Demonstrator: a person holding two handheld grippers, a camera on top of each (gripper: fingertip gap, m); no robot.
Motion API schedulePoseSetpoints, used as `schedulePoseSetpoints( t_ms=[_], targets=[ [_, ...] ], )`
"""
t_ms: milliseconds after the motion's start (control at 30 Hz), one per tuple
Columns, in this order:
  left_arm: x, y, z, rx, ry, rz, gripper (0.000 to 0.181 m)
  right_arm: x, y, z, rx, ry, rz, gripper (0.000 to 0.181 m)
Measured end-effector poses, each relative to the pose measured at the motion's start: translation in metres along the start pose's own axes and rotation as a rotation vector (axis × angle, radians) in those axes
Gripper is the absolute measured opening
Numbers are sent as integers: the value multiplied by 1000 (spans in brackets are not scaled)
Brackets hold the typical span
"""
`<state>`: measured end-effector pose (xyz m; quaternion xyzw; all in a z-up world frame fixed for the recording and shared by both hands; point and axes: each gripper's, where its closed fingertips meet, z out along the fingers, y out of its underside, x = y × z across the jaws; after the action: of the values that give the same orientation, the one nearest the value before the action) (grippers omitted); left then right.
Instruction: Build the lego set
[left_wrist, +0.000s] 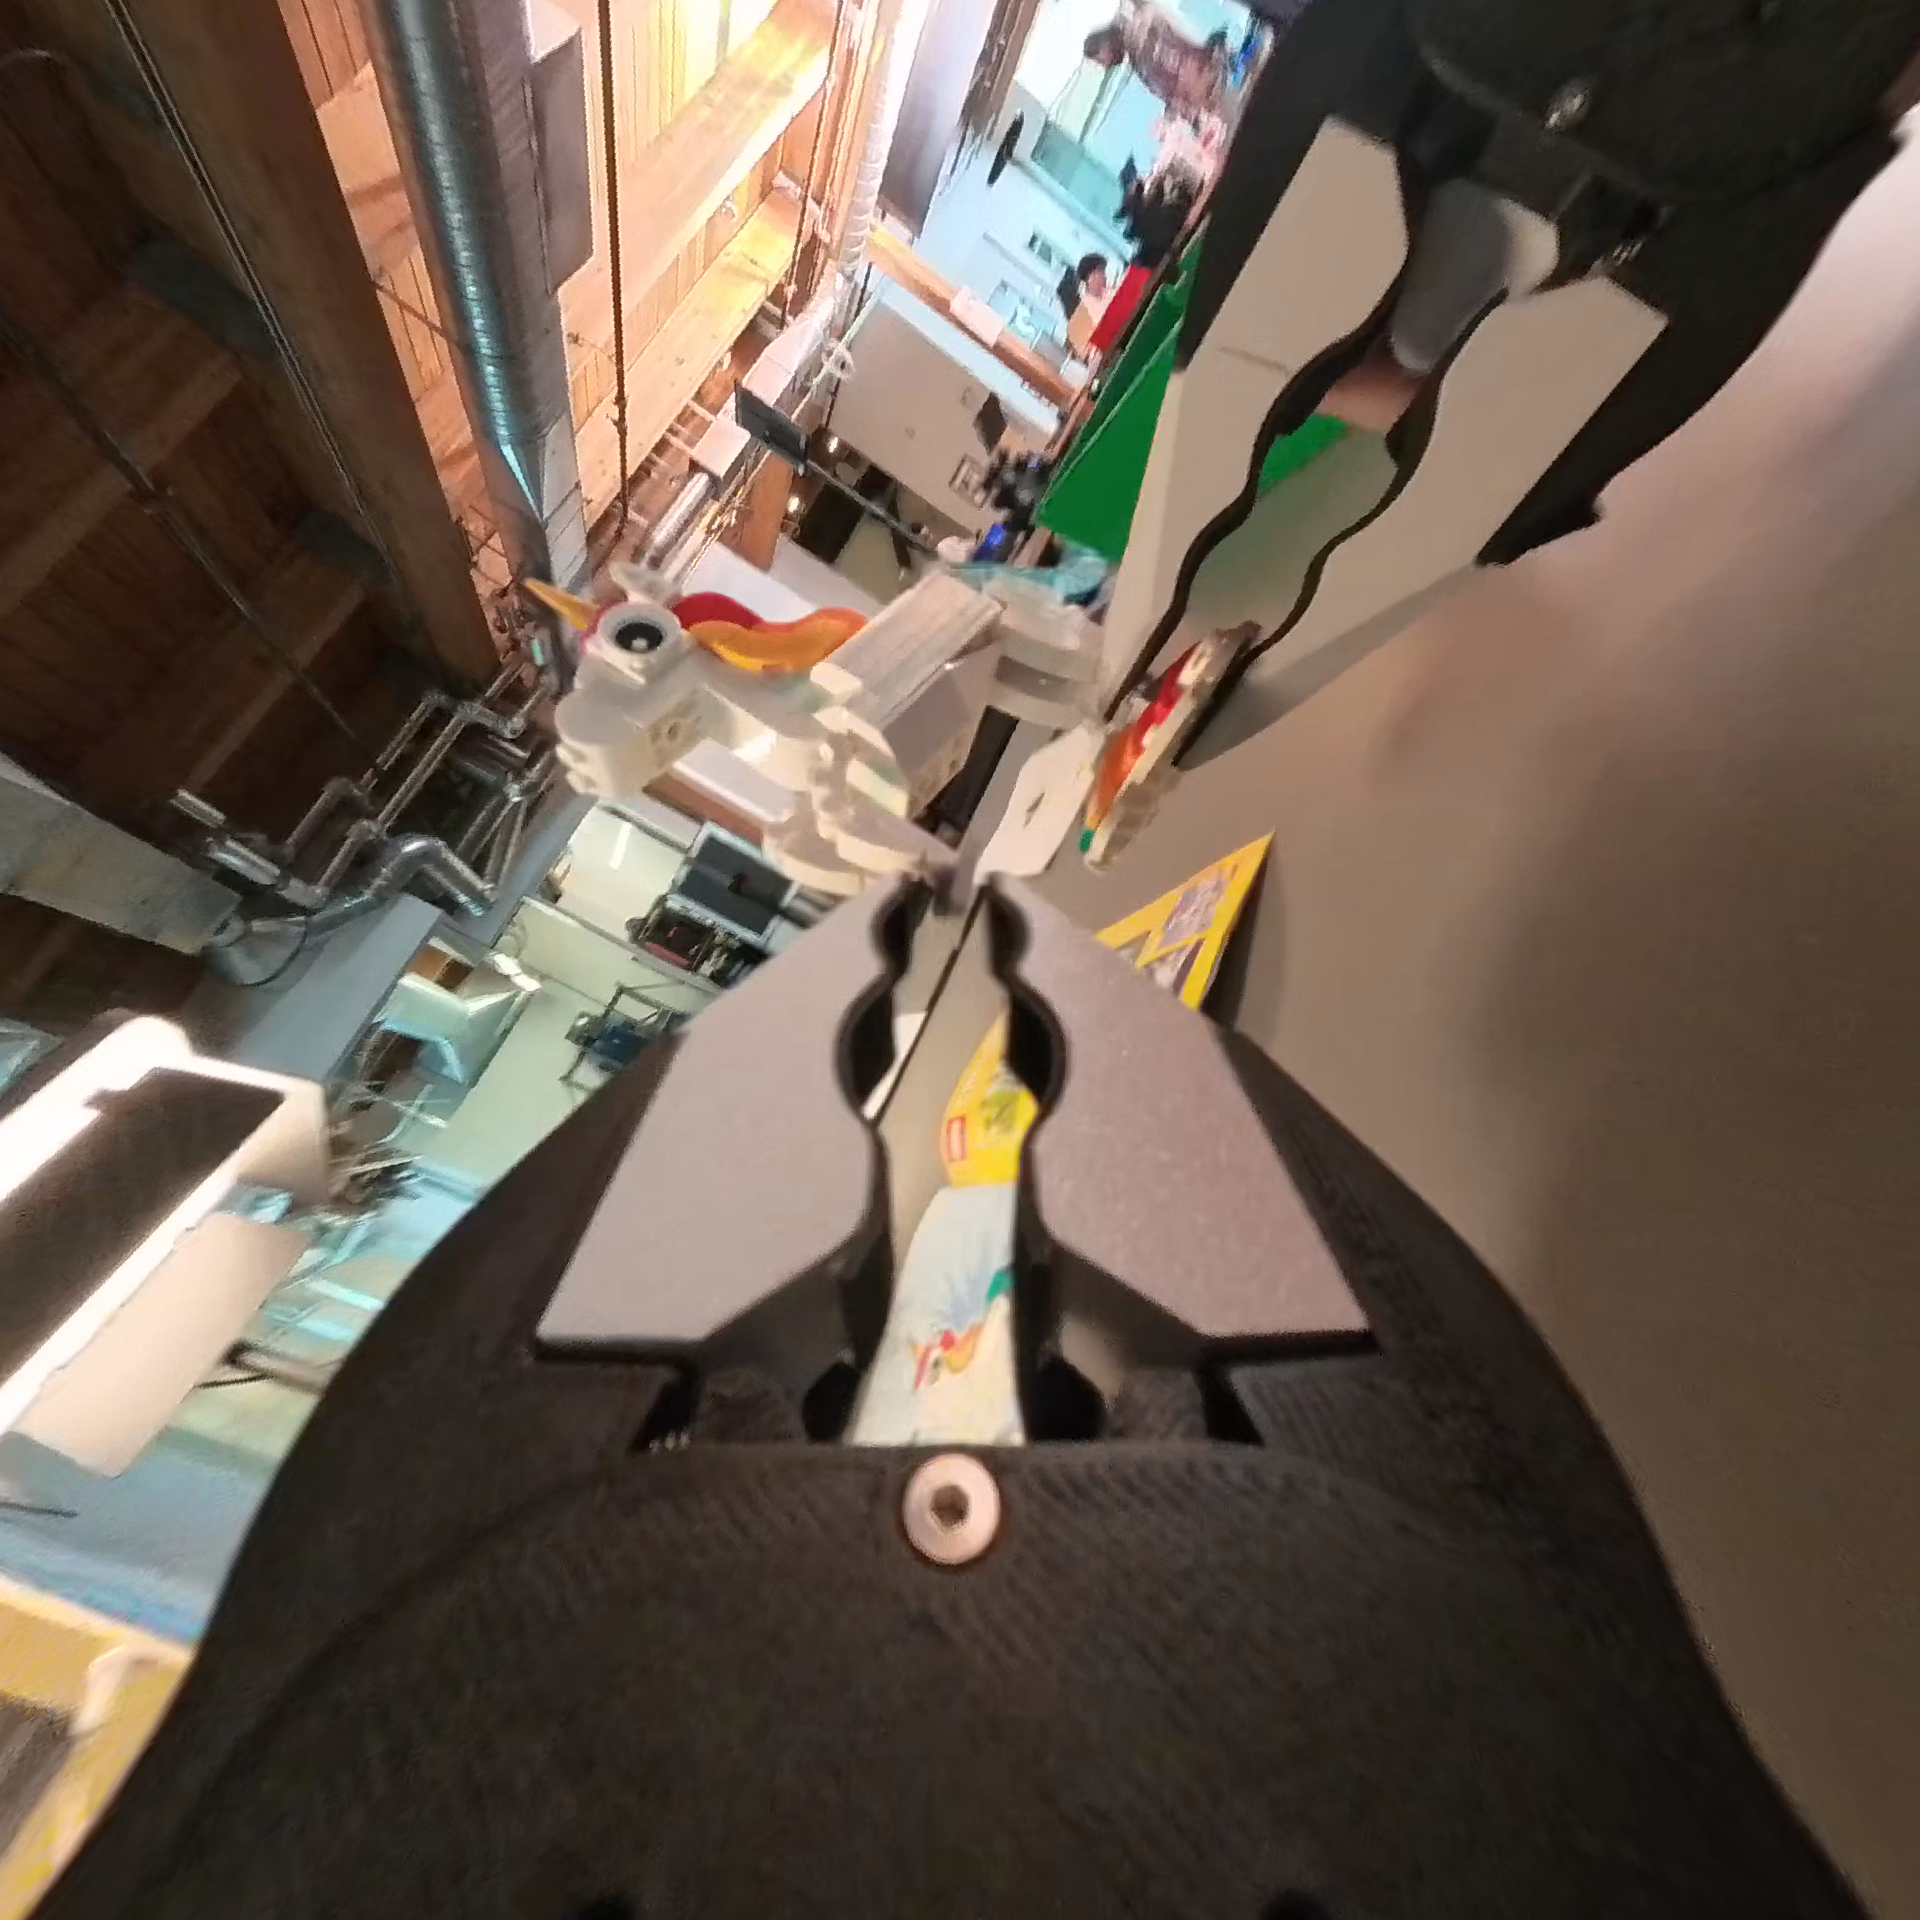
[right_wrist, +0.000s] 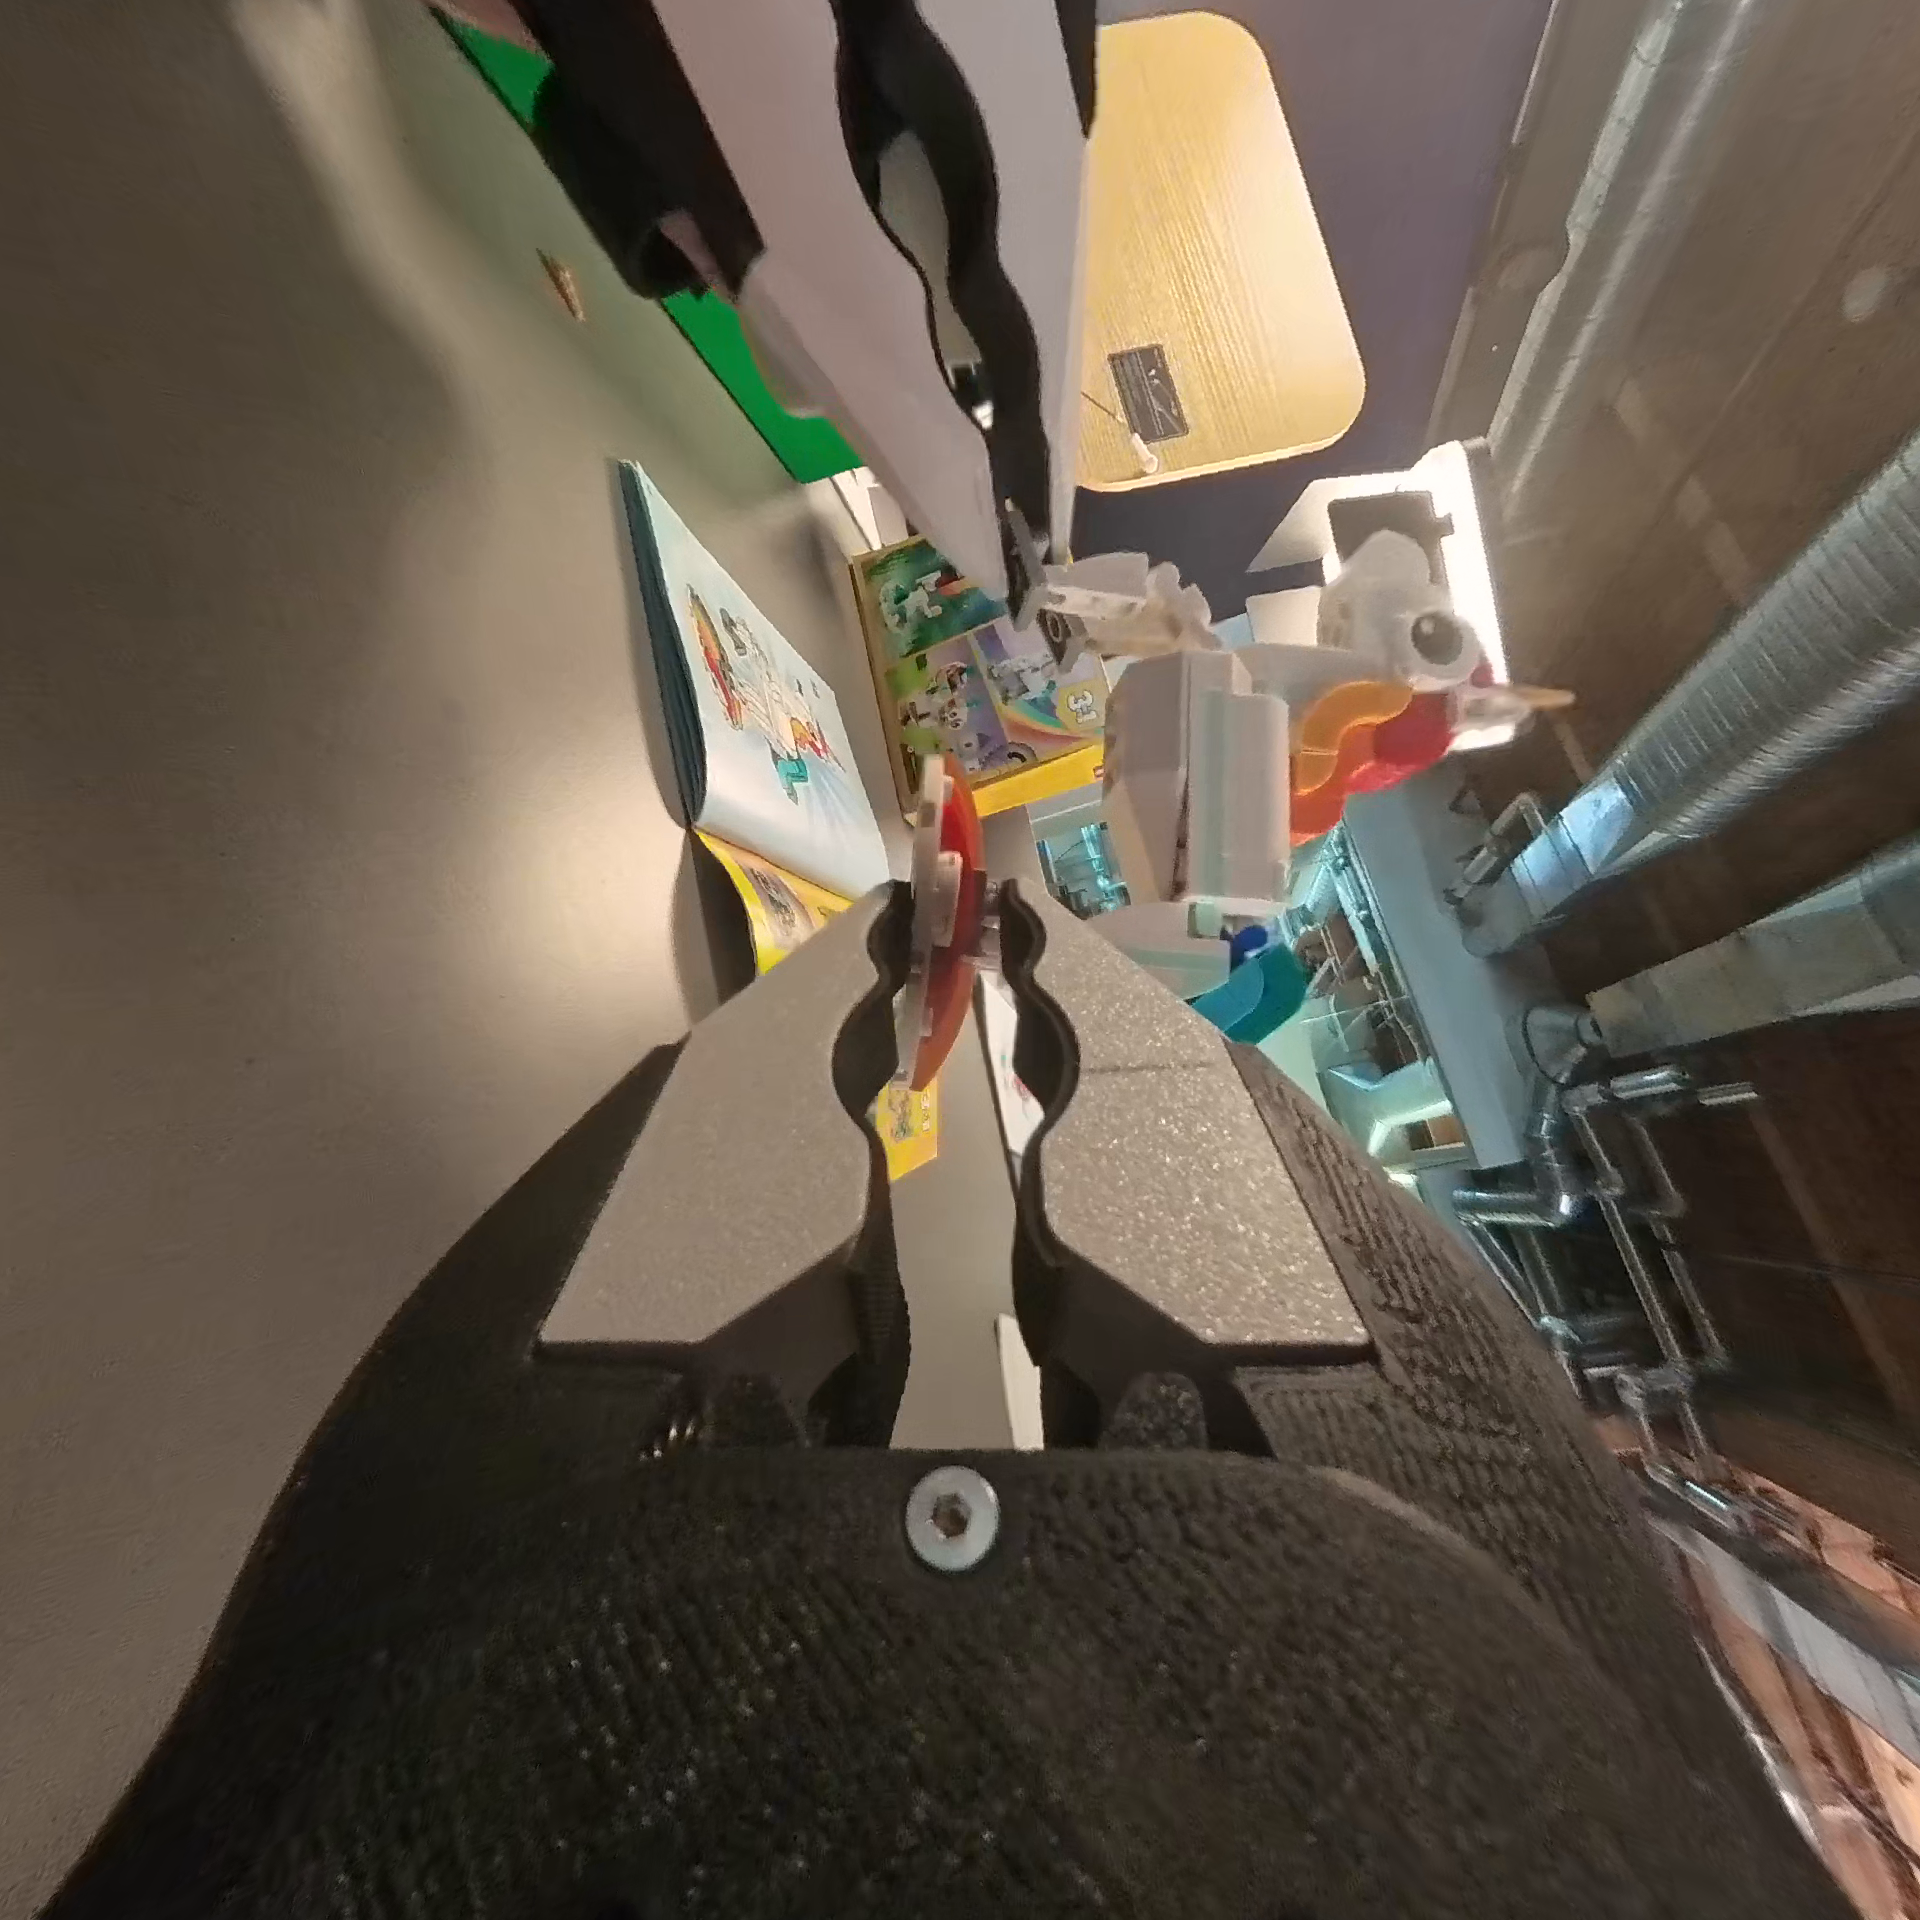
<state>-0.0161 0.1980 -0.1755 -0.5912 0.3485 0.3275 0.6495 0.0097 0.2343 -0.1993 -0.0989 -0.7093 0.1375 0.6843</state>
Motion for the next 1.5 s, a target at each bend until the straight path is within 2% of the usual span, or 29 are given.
schedulePoseSetpoints(
  t_ms=[100, 200, 233, 333, 367, 533, 633, 833, 933, 1033, 1100, 1267, 1367, 1500],
  targets=[
    [-1, -9, 2, 71, 88, -245, 59, 5, 7, -2, -16, 19, -34, 15],
    [-13, -8, 19, 87, 193, -579, 84, 12, 13, -8, -10, 40, -64, 15],
    [-14, -9, 26, 91, 247, -667, 86, 13, 15, -10, -9, 45, -76, 14],
    [-5, -16, 51, 79, 431, -822, 83, 12, 24, -18, -14, 52, -131, 15],
    [-2, -20, 58, 87, 481, -842, 76, 11, 28, -20, -19, 51, -153, 15],
    [6, -36, 90, 148, 583, -873, 44, 8, 49, -32, -54, 31, -235, 14],
    [12, -44, 105, 168, 621, -868, 34, 12, 63, -41, -77, 34, -253, 14],
    [21, -50, 150, 134, 651, -908, 34, 21, 97, -58, -142, 34, -190, 15],
    [26, -35, 182, 75, 590, -876, 34, 31, 101, -78, -111, 66, -189, 33],
    [41, -25, 213, 32, 598, -871, 33, 42, 115, -100, -115, 110, -159, 38],
    [51, -23, 235, 14, 598, -862, 33, 56, 125, -110, -124, 162, -71, 36],
    [62, -39, 279, 53, 598, -883, 33, 107, 126, -135, -54, 382, 163, 29],
    [69, -40, 292, 57, 598, -885, 33, 127, 131, -150, -34, 478, 237, 26],
    [84, -23, 286, -21, 632, -818, 33, 139, 139, -160, -29, 546, 300, 24]
  ],
)
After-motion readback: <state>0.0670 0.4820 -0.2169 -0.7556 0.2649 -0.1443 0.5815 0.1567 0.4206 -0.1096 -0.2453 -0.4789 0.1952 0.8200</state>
